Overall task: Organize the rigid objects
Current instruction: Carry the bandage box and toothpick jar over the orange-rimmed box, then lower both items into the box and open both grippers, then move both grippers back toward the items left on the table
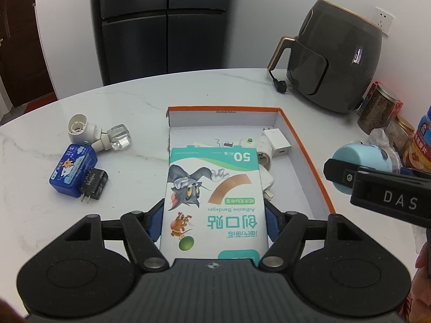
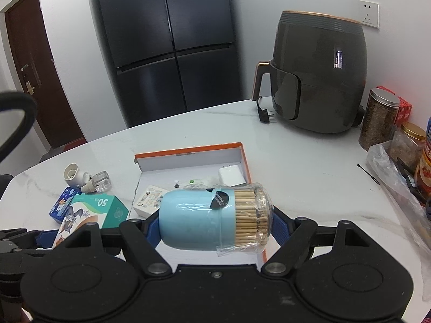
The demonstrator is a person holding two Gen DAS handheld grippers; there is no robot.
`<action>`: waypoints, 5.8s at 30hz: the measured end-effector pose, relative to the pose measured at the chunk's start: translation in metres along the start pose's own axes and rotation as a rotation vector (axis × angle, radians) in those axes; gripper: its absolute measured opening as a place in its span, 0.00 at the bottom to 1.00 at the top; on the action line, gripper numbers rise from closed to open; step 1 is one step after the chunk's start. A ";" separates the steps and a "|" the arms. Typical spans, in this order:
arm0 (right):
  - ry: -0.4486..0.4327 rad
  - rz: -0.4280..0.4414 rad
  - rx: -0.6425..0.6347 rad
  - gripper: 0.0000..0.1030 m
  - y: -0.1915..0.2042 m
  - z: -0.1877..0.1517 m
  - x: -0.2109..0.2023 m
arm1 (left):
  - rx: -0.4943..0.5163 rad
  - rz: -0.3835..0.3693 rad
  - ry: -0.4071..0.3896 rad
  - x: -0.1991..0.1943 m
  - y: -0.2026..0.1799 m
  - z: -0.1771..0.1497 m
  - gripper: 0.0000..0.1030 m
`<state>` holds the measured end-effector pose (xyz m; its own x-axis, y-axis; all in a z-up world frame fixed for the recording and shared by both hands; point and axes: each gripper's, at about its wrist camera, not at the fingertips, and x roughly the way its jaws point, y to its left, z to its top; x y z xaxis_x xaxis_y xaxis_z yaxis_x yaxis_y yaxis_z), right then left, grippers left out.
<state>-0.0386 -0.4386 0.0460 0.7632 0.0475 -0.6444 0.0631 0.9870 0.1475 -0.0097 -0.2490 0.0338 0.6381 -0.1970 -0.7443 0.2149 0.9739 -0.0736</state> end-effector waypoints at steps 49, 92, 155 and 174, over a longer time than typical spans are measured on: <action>-0.003 0.000 0.006 0.89 -0.012 0.009 0.004 | 0.024 -0.017 -0.006 0.007 -0.017 0.010 0.69; 0.028 0.019 -0.037 0.89 -0.018 0.053 0.071 | -0.008 -0.001 0.020 0.064 -0.016 0.053 0.69; 0.000 0.134 -0.061 0.89 0.016 0.044 0.060 | -0.130 0.065 0.027 0.060 0.047 0.054 0.93; 0.045 0.242 -0.146 0.89 0.110 0.015 0.048 | -0.288 0.201 0.036 0.005 0.143 0.005 0.93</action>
<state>0.0151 -0.3296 0.0428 0.7154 0.2883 -0.6364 -0.2134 0.9575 0.1939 0.0277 -0.1109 0.0230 0.6187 0.0008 -0.7856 -0.1328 0.9857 -0.1036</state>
